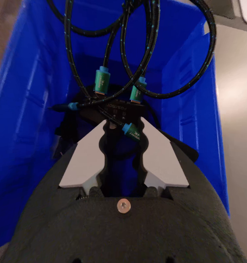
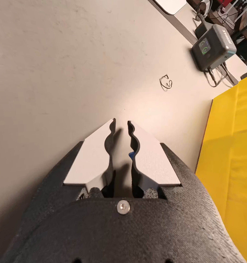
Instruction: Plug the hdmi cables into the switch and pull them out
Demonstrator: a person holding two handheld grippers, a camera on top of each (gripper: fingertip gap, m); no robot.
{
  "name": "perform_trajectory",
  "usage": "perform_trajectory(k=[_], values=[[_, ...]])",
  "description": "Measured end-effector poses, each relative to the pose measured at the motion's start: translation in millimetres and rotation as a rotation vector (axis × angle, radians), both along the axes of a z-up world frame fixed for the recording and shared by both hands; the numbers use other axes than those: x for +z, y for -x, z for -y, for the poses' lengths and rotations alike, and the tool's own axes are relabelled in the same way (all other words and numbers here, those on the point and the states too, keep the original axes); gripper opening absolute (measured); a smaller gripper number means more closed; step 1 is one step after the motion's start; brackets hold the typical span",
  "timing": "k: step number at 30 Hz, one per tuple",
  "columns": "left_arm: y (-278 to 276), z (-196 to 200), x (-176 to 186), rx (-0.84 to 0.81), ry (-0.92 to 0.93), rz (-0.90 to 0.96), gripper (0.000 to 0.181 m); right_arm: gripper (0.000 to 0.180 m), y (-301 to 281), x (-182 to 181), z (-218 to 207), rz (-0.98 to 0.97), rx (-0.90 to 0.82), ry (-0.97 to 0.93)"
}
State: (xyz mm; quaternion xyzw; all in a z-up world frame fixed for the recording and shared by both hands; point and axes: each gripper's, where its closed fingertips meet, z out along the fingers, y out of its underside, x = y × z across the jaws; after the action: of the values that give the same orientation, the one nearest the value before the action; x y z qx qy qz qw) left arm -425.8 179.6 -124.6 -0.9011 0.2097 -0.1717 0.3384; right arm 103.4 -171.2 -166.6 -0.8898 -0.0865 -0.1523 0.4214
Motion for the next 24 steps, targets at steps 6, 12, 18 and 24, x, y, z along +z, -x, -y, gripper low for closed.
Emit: perform_trajectory(k=[6,12,18,24], values=[[11,-6,7,0.054,-0.08,0.042,0.015,0.018,1,4,2,-0.022,0.008,-0.032],[17,4,71,0.086,-0.286,0.126,0.008,0.018,3,4,2,-0.024,0.026,-0.032],[2,22,161,0.062,-0.575,0.154,0.007,0.019,6,5,3,-0.016,0.043,-0.037],[-39,53,228,-0.033,-0.74,0.243,0.006,0.022,14,6,1,-0.025,0.089,-0.038]])
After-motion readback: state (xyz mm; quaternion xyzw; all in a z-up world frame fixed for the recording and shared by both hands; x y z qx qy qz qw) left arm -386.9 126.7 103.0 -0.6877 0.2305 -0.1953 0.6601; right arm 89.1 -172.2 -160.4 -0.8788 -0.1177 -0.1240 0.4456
